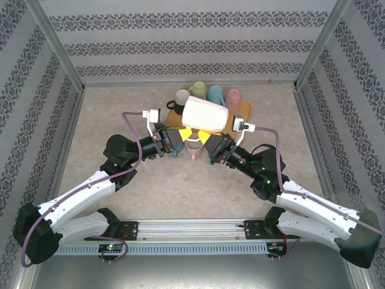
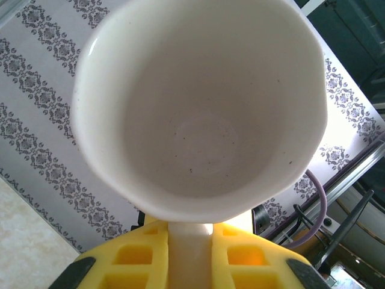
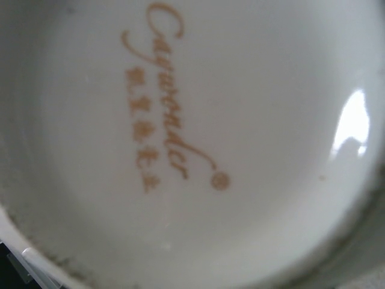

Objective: Turn the mug right side up

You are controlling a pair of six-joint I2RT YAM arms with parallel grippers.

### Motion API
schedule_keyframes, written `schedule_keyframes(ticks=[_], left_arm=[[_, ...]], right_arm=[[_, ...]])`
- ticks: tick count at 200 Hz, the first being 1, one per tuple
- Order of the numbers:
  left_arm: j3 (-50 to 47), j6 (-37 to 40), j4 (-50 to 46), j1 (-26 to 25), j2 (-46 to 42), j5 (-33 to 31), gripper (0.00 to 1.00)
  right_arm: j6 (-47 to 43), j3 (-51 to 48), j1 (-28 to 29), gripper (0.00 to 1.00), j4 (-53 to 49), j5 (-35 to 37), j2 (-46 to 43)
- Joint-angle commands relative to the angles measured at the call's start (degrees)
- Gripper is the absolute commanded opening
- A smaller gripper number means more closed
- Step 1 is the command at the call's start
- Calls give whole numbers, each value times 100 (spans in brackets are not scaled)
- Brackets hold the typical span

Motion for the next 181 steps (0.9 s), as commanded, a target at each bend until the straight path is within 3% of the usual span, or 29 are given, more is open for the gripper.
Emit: schedule_keyframes(ticks=[1,29,52,62,102,118,152,181], left_arm=[[157,190,164,-15,-96,168,17],[161,223,92,-15,-95,163,13],[179,279,23,-15,-111,146,0],[177,320,-45,-15,-144,145,0],[281,952,-1121,-15,-707,-69,0],[424,1323,-1800,-15,-1003,-190,0],[885,2225,-3686,-15,-1645,-793,0],[1445,3112,-5926,-23,-1988,-1611,0]], right_arm=[[-135,-37,102,0,565,67,-27],[-129,-13,119,0,550,17,21],[-161,-22,137,0,535,17,36],[-191,-46,137,0,487,61,13],[-600,0,135,58,-289,253,-264],[-756,-22,116,77,-637,407,-430],[-1158,-109,101,84,-1585,867,-847],[-1638,227,62,82,-3600,2113,-1389]])
